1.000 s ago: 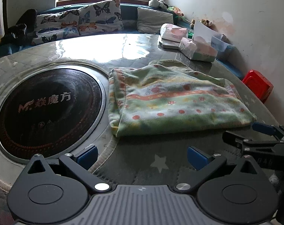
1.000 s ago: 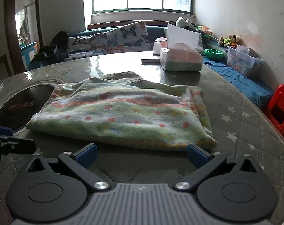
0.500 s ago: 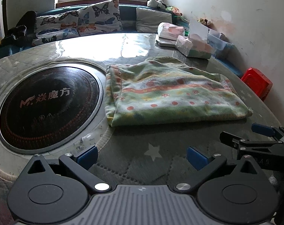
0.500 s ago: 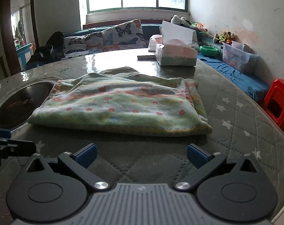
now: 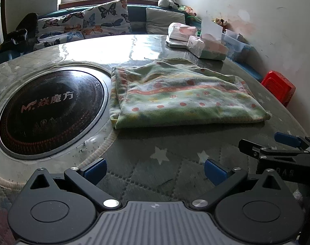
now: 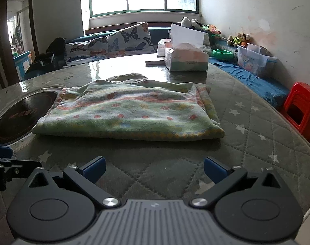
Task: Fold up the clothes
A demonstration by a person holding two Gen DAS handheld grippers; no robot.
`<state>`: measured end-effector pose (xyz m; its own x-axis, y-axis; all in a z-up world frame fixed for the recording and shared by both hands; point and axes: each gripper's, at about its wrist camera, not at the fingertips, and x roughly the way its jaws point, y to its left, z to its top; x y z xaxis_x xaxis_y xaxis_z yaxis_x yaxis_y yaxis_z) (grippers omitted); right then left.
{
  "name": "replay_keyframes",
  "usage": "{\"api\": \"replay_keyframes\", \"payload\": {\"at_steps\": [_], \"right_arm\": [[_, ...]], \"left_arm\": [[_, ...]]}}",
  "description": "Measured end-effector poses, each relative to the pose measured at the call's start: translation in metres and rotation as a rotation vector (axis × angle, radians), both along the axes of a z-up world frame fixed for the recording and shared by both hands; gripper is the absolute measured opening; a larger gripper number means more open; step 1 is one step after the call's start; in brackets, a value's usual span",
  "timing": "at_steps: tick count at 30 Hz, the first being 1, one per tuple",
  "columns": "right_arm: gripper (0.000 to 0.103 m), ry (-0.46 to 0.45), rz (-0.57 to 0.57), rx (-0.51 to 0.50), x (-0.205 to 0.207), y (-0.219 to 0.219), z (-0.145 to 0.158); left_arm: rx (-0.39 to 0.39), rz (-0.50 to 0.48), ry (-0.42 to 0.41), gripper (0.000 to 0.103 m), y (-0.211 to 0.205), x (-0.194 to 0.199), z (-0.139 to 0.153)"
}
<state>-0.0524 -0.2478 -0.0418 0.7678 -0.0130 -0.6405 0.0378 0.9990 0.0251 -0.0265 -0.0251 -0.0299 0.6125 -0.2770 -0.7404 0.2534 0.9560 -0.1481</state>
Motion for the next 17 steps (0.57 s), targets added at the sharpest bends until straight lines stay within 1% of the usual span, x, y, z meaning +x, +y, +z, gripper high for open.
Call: {"api": "replay_keyframes", "payload": {"at_steps": [10,17], "right_arm": [[0.103,-0.002,-0.004,0.003,-0.006,0.004,0.001],[0.103,-0.004,-0.006,0.007,-0.009,0.006,0.001]], "left_arm": [[-0.005,0.000,0.000,0.103,-0.001,-0.007,-0.001],[0.010,0.006,-0.007,0.103,-0.001,-0.012,-0.001]]}}
